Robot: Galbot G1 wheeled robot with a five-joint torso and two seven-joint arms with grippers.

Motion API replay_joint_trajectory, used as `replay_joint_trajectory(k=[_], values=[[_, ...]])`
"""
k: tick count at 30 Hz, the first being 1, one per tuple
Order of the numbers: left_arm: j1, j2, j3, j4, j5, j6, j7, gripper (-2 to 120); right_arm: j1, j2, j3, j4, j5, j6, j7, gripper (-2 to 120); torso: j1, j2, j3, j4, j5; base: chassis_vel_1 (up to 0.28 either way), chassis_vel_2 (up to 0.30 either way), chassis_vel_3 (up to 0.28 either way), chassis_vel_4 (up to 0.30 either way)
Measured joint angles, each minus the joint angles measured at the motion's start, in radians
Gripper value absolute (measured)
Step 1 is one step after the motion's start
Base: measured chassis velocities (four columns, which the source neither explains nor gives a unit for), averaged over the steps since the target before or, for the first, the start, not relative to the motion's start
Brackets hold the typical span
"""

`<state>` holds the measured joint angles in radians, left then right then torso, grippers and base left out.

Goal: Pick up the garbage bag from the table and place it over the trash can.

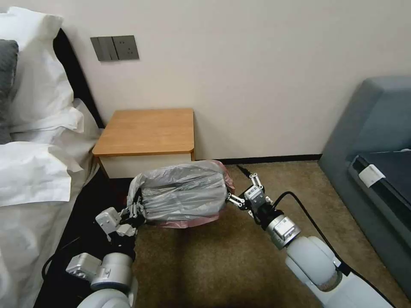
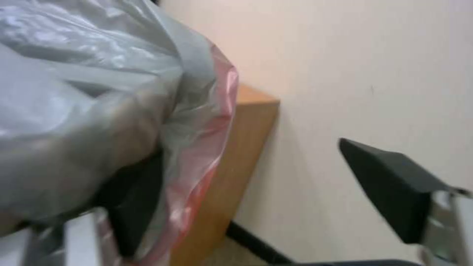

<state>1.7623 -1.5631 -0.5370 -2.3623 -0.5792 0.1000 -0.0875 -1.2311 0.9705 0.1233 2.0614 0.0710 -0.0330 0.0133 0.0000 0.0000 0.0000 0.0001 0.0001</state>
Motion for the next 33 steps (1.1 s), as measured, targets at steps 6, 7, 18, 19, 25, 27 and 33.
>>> replay_joint_trajectory(k=[6,7,18,19,25,27,33], values=[[0.004,0.006,0.004,0.011,-0.004,-0.045,0.045,10,0.022,0.003,-0.005,-0.008,0.099,-0.104,0.000,100,0.000,0.000,0.000,-0.0001,-0.0001,0.000,0.000,0.000,0.000],[0.004,0.006,0.004,0.014,-0.009,-0.055,0.053,10,0.028,0.003,-0.007,-0.011,0.116,-0.125,0.003,100,0.000,0.000,0.000,-0.0001,-0.0001,0.000,0.000,0.000,0.000],[0.004,0.006,0.009,-0.001,-0.057,-0.054,0.070,11,0.062,-0.003,-0.018,-0.034,0.124,-0.202,0.026,100,0.000,0.000,0.000,-0.0001,-0.0001,0.000,0.000,0.000,0.000],[0.006,0.006,0.010,-0.005,-0.065,-0.054,0.074,11,0.072,-0.004,-0.024,-0.047,0.123,-0.205,0.026,100,0.000,0.000,0.000,-0.0001,0.0000,0.000,0.000,0.000,0.000],[0.008,-0.003,0.018,-0.010,-0.081,-0.048,0.076,12,0.099,0.010,-0.050,-0.085,0.130,-0.168,0.012,100,0.000,0.000,0.000,0.0000,0.0000,0.000,0.000,0.000,0.000],[0.007,-0.003,0.017,-0.007,-0.080,-0.049,0.075,12,0.098,0.012,-0.051,-0.084,0.127,-0.164,0.012,100,0.000,0.000,0.000,0.0000,0.0000,0.000,0.000,0.000,0.000],[-0.006,0.001,-0.005,0.032,-0.042,-0.064,0.061,11,0.064,0.008,-0.038,-0.039,0.062,-0.135,0.003,100,0.000,0.000,0.000,0.0000,-0.0001,0.000,0.000,0.000,0.000]])
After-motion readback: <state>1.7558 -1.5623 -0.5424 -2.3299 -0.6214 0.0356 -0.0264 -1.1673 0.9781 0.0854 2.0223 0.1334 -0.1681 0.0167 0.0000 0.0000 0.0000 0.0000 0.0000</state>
